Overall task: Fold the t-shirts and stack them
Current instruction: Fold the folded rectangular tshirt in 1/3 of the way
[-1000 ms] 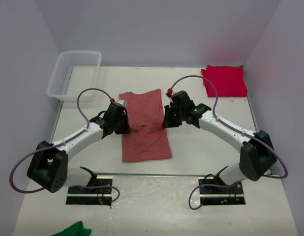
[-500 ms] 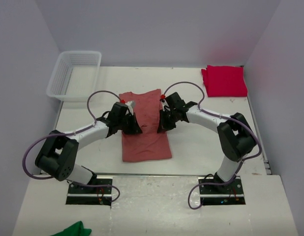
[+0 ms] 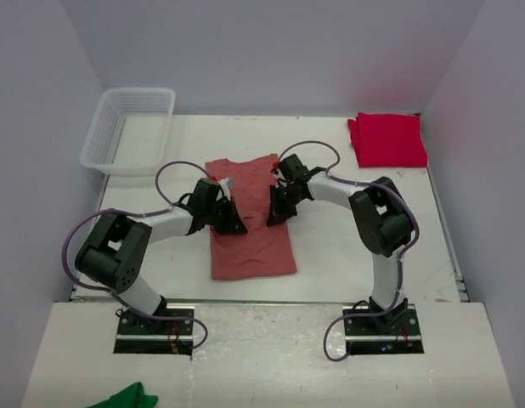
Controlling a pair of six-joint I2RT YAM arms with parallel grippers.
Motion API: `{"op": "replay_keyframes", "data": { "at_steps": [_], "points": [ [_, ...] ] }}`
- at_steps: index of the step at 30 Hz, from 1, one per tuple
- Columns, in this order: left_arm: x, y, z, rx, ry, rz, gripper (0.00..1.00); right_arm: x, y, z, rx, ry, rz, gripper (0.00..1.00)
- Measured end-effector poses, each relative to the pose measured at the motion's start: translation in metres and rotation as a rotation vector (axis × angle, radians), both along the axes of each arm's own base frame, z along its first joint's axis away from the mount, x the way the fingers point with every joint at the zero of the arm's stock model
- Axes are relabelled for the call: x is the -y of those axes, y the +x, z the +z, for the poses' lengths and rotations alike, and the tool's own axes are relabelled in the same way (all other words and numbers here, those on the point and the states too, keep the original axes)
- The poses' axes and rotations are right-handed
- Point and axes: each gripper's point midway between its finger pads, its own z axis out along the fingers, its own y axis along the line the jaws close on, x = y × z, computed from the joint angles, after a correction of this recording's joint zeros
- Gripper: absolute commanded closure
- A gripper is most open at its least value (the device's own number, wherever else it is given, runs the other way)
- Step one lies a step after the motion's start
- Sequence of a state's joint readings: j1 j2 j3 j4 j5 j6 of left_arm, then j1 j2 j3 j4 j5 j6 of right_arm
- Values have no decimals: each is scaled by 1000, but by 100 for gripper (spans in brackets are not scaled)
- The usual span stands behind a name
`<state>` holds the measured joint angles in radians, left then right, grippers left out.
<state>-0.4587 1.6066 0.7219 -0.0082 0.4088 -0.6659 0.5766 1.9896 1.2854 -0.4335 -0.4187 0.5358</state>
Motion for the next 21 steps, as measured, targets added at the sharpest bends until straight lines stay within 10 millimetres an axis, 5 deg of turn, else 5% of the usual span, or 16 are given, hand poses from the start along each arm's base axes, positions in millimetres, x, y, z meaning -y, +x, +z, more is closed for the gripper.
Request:
{"op": "replay_keyframes", "data": {
  "at_steps": [9, 13, 18, 21],
  "points": [
    [-30, 23, -2, 23, 24, 84, 100, -9, 75, 19, 59, 20, -48, 100],
    [-46, 34, -5, 35, 54, 141, 100, 0, 88, 22, 71, 1, -53, 100],
    [-49, 48, -9, 51, 89, 157, 100, 13, 65, 36, 87, -23, -27, 100],
    [-47, 59, -14, 50, 99, 155, 100, 20, 28, 75, 130, 3, 2, 100]
  ]
}}
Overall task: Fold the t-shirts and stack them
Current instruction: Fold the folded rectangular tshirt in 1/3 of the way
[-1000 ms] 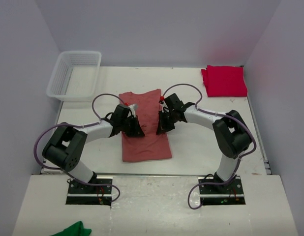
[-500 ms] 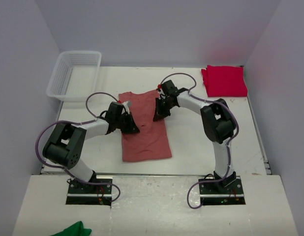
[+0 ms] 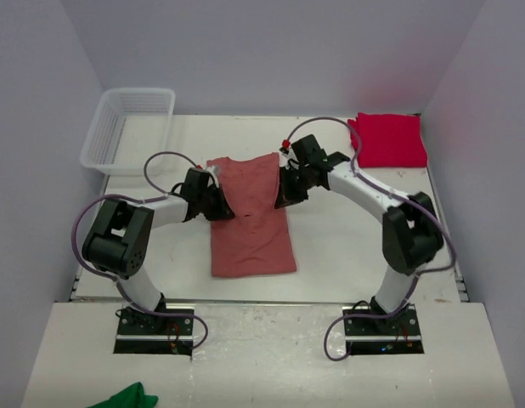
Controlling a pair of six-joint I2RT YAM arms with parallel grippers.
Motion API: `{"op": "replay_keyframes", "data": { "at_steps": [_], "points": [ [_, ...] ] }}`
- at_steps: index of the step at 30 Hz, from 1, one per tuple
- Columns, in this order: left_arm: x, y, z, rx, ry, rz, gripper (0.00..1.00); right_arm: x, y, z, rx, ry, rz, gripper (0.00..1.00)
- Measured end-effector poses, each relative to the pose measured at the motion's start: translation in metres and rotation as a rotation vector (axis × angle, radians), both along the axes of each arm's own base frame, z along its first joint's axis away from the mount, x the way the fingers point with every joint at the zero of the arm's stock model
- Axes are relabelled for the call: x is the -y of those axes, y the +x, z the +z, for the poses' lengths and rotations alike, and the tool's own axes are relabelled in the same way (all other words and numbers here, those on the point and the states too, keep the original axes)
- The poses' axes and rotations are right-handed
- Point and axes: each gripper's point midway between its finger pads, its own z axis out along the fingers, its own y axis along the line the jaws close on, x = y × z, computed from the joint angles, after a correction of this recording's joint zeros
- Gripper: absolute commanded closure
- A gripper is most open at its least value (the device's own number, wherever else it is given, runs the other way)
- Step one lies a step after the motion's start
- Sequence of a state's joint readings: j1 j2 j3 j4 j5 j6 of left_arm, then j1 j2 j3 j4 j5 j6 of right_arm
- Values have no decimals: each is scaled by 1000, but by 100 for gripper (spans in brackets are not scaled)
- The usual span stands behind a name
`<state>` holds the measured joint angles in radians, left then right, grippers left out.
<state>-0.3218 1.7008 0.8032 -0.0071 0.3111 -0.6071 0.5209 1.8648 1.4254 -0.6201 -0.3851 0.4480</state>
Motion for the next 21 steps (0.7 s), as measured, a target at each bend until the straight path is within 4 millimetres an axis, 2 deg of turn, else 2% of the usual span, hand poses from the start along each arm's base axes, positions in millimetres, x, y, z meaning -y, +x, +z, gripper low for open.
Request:
{"op": "replay_keyframes", "data": {
  "at_steps": [3, 5, 6, 8, 10, 12, 15, 19, 21],
  "points": [
    [4, 13, 1, 29, -3, -7, 100, -2, -41, 52, 109, 77, 57, 100],
    [5, 19, 2, 55, -2, -11, 100, -6, -65, 71, 159, 125, 105, 100],
    [4, 20, 3, 64, 2, -12, 100, -8, -75, 73, 166, 138, 126, 100],
    [4, 22, 5, 80, 4, -8, 100, -13, -89, 60, 145, 145, 161, 100],
    [2, 20, 15, 109, 4, -2, 100, -15, -95, 34, 89, 127, 173, 100],
    [1, 18, 37, 167, -4, 5, 100, -14, -100, 2, 10, 95, 175, 100],
    [5, 15, 87, 298, -33, 3, 100, -16, -100, -33, -72, 54, 174, 100],
    [15, -1, 151, 467, -94, -17, 100, -31, -92, -51, -128, 61, 193, 100],
    [17, -10, 164, 497, -117, -24, 100, -44, -80, -49, -118, 86, 204, 100]
  ]
}}
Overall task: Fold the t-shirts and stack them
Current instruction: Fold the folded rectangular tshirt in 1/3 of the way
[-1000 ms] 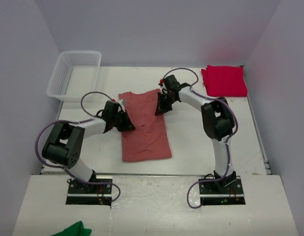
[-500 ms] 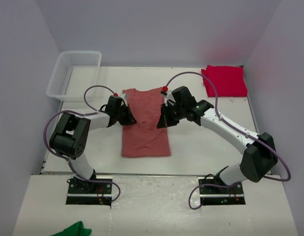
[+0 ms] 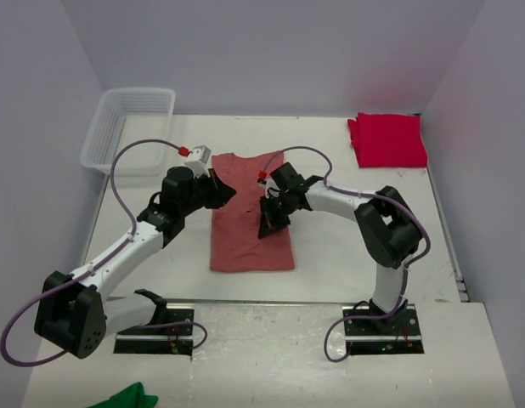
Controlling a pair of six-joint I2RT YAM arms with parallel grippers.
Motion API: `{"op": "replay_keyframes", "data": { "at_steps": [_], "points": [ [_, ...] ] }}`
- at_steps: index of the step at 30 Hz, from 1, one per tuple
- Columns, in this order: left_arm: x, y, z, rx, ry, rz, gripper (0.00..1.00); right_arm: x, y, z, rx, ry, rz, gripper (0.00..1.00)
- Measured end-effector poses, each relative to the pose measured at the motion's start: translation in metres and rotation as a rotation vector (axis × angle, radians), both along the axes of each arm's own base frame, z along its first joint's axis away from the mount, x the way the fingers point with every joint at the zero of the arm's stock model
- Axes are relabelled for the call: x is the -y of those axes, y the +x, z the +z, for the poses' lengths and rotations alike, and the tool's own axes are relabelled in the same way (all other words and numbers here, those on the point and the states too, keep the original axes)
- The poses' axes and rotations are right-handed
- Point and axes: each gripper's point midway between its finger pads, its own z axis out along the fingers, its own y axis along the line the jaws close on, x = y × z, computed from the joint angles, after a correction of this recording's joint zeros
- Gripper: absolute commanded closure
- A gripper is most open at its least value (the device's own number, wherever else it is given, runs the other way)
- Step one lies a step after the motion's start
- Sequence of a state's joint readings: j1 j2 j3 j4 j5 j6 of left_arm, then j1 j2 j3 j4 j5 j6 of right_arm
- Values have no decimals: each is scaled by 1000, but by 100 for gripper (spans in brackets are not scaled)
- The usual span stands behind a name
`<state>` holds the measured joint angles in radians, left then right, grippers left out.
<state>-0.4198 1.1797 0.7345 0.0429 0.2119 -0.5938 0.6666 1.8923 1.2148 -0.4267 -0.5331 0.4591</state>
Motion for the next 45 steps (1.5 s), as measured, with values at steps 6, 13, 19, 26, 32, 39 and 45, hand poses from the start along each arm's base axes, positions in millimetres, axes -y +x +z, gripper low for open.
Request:
{"op": "replay_keyframes", "data": {
  "at_steps": [6, 13, 19, 26, 32, 39, 45],
  "points": [
    [-11, -25, -45, -128, 38, 17, 100, -27, 20, 20, 32, 94, 26, 100],
    [-19, -35, -92, -268, 102, 40, 100, -42, 34, 16, 21, 116, 38, 100],
    [-22, -36, -113, -324, 135, 60, 100, -43, 37, -12, -36, 78, 28, 100],
    [-31, -28, -138, -392, 207, 117, 100, -32, 48, -19, -75, 49, -24, 100],
    [-33, -12, -159, -470, 263, 171, 100, -20, 68, -13, -66, 32, -77, 100],
    [-27, 7, -162, -501, 259, 205, 100, -10, 81, -24, -110, 1, -120, 100],
    [-34, 10, -162, -513, 250, 234, 100, -9, 84, -29, -169, 1, -155, 100]
  ]
}}
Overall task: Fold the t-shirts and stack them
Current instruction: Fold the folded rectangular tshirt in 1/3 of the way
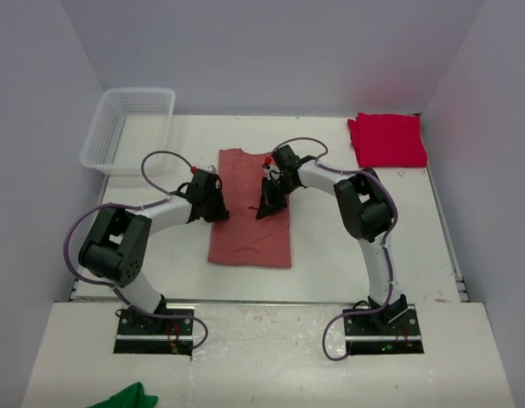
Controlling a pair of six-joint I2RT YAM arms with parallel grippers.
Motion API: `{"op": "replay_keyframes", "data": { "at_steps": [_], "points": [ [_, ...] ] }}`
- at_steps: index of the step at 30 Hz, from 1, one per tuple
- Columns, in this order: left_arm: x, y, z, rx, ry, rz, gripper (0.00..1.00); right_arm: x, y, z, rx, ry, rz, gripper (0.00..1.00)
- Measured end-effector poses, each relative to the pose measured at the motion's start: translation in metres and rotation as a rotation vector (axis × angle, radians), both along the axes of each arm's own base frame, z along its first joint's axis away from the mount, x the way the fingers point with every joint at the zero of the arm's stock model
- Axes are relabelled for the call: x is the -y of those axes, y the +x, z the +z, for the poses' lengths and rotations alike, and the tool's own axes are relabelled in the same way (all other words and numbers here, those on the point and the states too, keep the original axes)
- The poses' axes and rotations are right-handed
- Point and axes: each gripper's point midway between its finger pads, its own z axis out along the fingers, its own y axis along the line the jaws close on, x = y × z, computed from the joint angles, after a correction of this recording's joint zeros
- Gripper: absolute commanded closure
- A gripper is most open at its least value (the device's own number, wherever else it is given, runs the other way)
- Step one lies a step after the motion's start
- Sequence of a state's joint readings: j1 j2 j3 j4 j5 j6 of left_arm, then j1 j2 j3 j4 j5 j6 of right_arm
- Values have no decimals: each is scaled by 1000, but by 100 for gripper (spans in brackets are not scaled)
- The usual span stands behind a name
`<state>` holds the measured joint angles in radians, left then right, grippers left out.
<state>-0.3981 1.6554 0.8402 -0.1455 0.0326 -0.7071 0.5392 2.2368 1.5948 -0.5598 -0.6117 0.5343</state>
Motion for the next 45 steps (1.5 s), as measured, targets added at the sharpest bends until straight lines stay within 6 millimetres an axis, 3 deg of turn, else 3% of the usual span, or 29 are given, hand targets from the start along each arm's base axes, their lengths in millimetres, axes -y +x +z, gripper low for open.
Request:
{"op": "replay_keyframes", "data": {
  "at_steps": [9, 17, 20, 25, 27, 30, 34, 38, 45],
  "points": [
    [-25, -11, 0, -5, 39, 67, 100, 15, 15, 3, -46, 12, -84, 100],
    [-28, -12, 0, -3, 41, 72, 100, 25, 19, 12, 15, 6, -36, 100],
    [-29, -13, 1, -1, 42, 72, 100, 32, 21, 36, 100, -7, -17, 100],
    [-32, -17, 5, 4, 44, 72, 100, 49, 13, 92, 261, -11, -29, 100],
    [-33, -17, 8, 10, 45, 69, 100, 57, 6, 101, 290, -23, -41, 100],
    [-34, -17, 9, 13, 49, 64, 100, 66, -2, 91, 277, -60, -52, 100],
    [-32, -16, 11, 15, 43, 60, 100, 76, -16, 50, 174, -128, -56, 100],
    [-27, -9, 19, 33, 23, 49, 100, 78, -20, 22, 97, -164, -66, 100],
    [-14, 4, 20, 44, -16, 21, 100, 72, -4, 6, 52, -192, -80, 100]
  ]
}}
